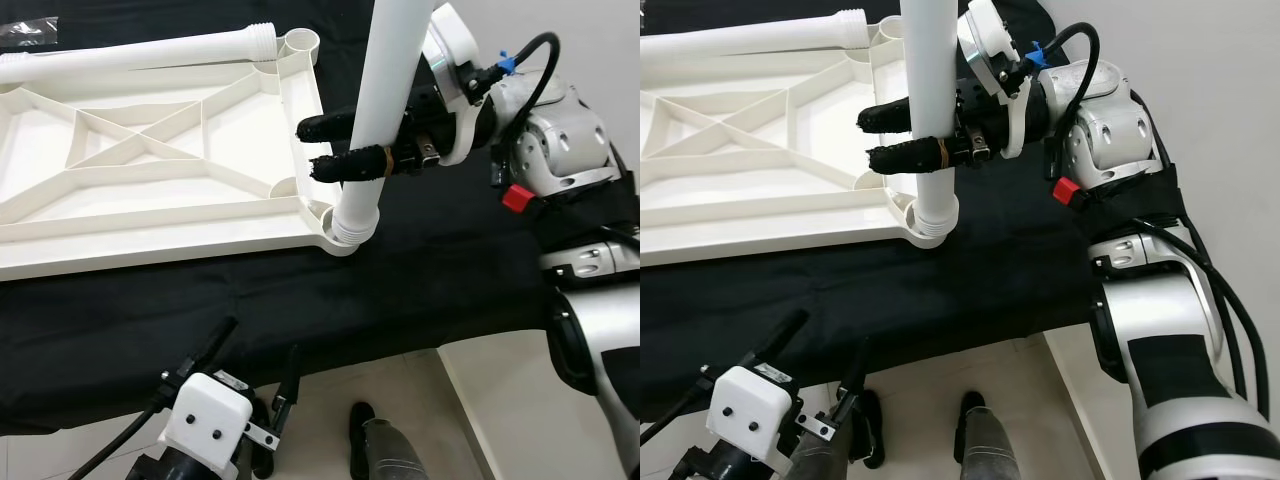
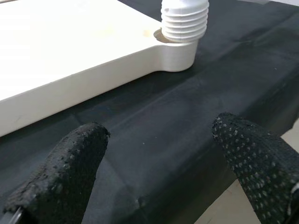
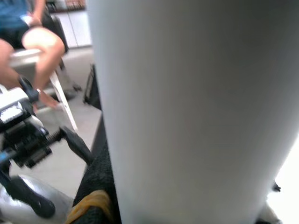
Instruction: Building children table
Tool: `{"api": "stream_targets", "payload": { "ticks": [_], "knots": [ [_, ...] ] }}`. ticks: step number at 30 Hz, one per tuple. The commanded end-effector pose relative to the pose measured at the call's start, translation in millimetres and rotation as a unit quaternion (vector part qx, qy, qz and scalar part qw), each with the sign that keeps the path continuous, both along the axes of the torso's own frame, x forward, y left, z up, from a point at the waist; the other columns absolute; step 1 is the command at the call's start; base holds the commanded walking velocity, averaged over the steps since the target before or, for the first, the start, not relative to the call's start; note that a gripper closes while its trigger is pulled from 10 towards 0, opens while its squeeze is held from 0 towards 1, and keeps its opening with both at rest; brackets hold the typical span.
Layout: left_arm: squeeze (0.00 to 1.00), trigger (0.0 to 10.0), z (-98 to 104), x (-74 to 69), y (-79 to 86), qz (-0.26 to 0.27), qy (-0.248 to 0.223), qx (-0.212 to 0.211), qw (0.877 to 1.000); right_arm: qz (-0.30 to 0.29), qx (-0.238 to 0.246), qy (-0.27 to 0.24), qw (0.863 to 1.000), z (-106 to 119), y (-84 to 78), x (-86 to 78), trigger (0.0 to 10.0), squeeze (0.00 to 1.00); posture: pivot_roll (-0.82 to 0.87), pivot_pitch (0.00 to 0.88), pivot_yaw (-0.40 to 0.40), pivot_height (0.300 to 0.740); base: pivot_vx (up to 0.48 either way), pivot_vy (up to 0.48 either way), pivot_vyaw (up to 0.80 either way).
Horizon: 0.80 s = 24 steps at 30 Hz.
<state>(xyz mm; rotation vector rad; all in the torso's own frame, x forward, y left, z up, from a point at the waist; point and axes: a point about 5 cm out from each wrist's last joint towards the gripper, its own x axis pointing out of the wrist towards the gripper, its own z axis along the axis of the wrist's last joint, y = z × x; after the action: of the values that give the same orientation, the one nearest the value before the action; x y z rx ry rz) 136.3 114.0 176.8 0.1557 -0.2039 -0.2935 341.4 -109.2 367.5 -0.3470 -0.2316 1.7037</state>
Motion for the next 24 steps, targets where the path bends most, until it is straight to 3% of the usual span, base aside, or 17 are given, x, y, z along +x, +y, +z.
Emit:
{"api": "stream_targets", "payload": {
  "ticks": [1, 4, 10, 24],
  "knots": [
    [0.00, 10.0, -6.6, -2.2, -0.4, 0.001, 0.024, -0.004, 1.000, 0.024, 0.016, 0.001, 1.000, 6.7, 0.9, -3.0, 10.0, 0.00, 0.01, 0.386, -0.085, 0.740, 0.000, 0.000, 0.00],
    [0.00, 10.0, -6.7, -2.8, -0.9, -0.004, 0.028, -0.006, 1.000, 0.037, 0.061, 0.021, 0.997, 9.8, 2.3, -2.0, 10.0, 0.00, 0.03, 0.394, -0.078, 0.740, 0.000, 0.000, 0.00],
    [0.00, 10.0, -5.6, -5.1, -0.8, -0.013, 0.031, -0.003, 0.999, 0.039, 0.083, 0.022, 0.996, 10.3, 2.7, -1.3, 10.0, 0.00, 0.04, 0.413, -0.068, 0.740, 0.000, 0.000, 0.00],
    [0.00, 10.0, -2.4, -11.7, -1.3, -0.031, 0.034, -0.003, 0.999, 0.026, 0.032, 0.005, 0.999, -0.5, -6.6, -3.0, 10.0, 0.00, 0.05, 0.437, -0.050, 0.740, 0.000, 0.000, 0.00]
  ]
}}
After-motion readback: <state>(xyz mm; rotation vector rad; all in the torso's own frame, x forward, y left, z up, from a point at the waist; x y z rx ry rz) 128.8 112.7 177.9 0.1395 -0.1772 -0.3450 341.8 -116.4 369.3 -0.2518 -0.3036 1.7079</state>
